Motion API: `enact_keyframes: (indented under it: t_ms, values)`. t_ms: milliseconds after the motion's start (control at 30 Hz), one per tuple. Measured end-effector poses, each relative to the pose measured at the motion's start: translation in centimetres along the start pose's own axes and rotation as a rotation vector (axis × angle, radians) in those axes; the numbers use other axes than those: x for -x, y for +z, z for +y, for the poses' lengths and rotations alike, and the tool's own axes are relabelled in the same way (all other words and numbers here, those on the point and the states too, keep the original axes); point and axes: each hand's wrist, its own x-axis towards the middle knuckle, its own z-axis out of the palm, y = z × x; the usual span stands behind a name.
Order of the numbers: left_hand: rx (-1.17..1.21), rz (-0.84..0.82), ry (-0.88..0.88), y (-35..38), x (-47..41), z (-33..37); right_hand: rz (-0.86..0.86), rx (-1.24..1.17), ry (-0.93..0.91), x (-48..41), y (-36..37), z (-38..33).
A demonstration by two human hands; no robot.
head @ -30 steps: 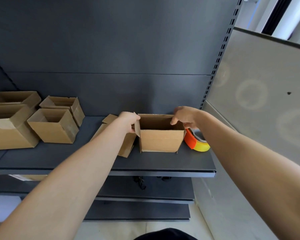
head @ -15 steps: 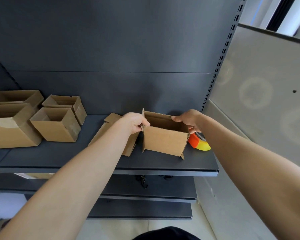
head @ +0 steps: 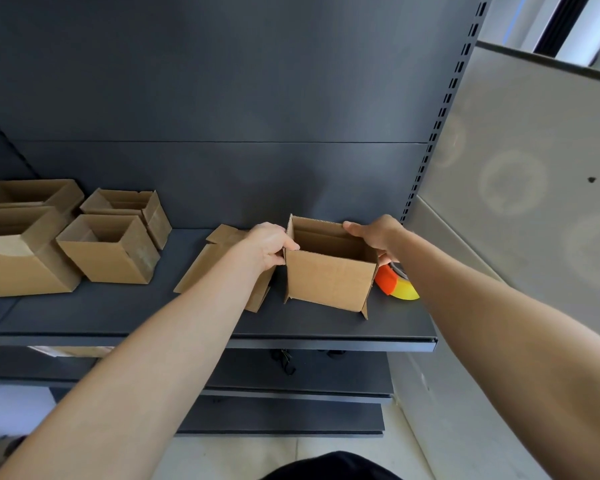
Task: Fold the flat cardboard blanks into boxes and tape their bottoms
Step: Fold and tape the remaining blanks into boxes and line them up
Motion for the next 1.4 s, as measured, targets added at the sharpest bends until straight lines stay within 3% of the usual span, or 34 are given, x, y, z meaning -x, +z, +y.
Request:
enact_keyframes:
  t_ms: [1100, 1400]
  values:
    - [-0.143, -0.179, -0.092, -1.4, -0.8, -2.6, 0.031, 0.008, 0.07, -2.3, 1.6, 2.1]
    - [-0.143, -0.026, -0.014, -0.1, -1.6, -2.7, 0.006, -0.057, 0.092, -2.2, 1.8, 2.4]
